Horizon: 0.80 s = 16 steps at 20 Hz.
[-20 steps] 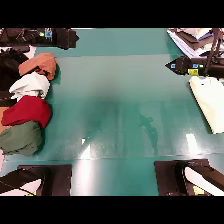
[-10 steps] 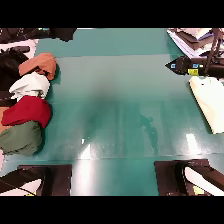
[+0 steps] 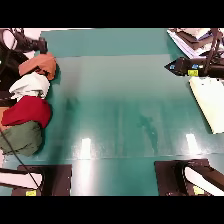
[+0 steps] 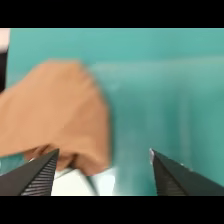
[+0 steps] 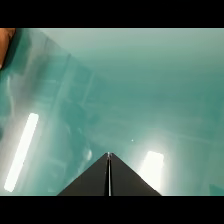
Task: Fold the shirts.
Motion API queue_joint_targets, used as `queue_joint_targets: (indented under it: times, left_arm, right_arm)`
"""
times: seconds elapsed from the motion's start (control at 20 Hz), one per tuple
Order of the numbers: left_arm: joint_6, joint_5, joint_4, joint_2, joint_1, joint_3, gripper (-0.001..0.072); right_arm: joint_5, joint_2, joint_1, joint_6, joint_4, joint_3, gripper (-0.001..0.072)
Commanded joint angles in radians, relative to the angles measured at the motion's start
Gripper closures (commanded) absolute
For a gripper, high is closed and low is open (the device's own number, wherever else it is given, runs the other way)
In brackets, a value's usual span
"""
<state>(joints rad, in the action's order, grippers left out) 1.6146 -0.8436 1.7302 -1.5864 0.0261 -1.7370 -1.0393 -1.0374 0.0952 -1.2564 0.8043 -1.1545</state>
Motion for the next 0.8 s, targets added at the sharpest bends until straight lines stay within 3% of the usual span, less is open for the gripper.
queue_joint_targets:
  times: [0.0, 0.5, 0.55, 0.6, 0.65, 0.75]
  left_arm:
    - [0.009, 0.068, 0.02, -0.154, -0.093, -0.001, -0.0007]
    - [0.003, 0.219, 0.013, -0.29, -0.158, 0.001, -0.0004]
    - [0.003, 0.225, 0.013, -0.291, -0.158, 0.001, 0.015]
    - [0.002, 0.225, 0.014, -0.291, -0.158, -0.005, 0.0526]
    - [0.002, 0.223, 0.014, -0.29, -0.158, -0.015, 0.0676]
    - [0.002, 0.18, 0.008, -0.275, -0.153, -0.059, 0.0684]
  right_arm:
    - [-0.064, 0.0, 0.0, 0.0, -0.001, -0.001, 0.0694]
    - [-0.095, 0.0, 0.0, 0.0, -0.001, -0.001, 0.0694]
    - [-0.096, 0.0, 0.0, 0.0, -0.001, -0.001, 0.0694]
    - [-0.096, 0.0, 0.0, 0.0, -0.002, -0.001, 0.0694]
    - [-0.096, 0.001, 0.0, 0.0, -0.002, -0.001, 0.0694]
    - [-0.094, 0.004, 0.0, -0.001, -0.004, -0.001, 0.0694]
